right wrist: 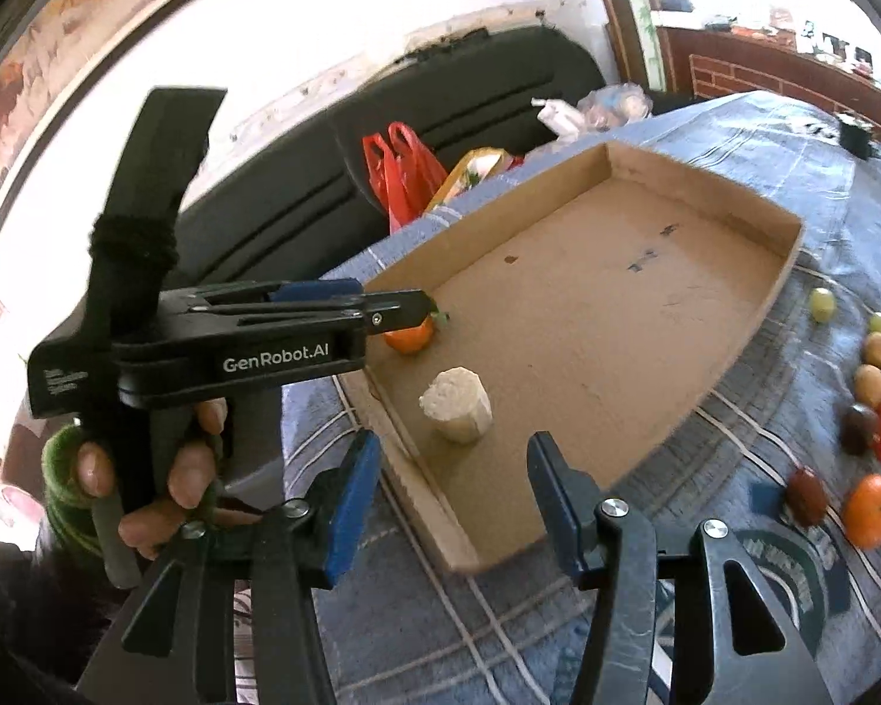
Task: Organize fruits
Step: 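Open the left tool over the tray while the right tool releases the cube inside, then withdraw both open tools from the tray back over the table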
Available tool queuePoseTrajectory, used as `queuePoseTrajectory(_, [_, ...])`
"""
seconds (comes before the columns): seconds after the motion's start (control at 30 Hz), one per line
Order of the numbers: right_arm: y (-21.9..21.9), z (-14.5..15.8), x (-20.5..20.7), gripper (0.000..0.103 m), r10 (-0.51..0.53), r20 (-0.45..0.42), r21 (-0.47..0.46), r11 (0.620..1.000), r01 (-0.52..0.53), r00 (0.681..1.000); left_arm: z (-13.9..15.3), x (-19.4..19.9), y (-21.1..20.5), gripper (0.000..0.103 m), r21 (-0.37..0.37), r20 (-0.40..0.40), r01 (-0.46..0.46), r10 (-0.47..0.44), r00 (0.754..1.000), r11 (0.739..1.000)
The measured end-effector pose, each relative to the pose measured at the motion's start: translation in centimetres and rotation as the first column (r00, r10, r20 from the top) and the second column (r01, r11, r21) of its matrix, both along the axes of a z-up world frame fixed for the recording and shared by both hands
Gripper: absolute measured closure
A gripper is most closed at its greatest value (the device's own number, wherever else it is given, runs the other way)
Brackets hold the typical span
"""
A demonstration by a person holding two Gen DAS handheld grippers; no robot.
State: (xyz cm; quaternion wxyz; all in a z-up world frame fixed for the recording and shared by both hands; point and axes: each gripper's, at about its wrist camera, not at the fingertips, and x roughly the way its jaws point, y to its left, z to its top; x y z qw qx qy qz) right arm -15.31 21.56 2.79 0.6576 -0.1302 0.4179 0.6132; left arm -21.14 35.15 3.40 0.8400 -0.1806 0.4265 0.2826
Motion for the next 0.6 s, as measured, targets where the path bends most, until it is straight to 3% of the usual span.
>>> queuePoseTrajectory(0.27, [-6.8,2.5,2.9,0.049,-0.145,-0.010,0.079,0.986,0.145,0.989,1.3,0.8,-3.5,0.050,0.042,0.019,0.020,-0.020,1.000,0.999])
queuePoseTrajectory(0.6, [-14.9,3.5,7.0,0.049,-0.331,-0.025,0.107,0.937,0.332,0.943,2.2,2.2,-7.6,0.050,0.053,0.024,0.104,-0.106,0.994,0.993])
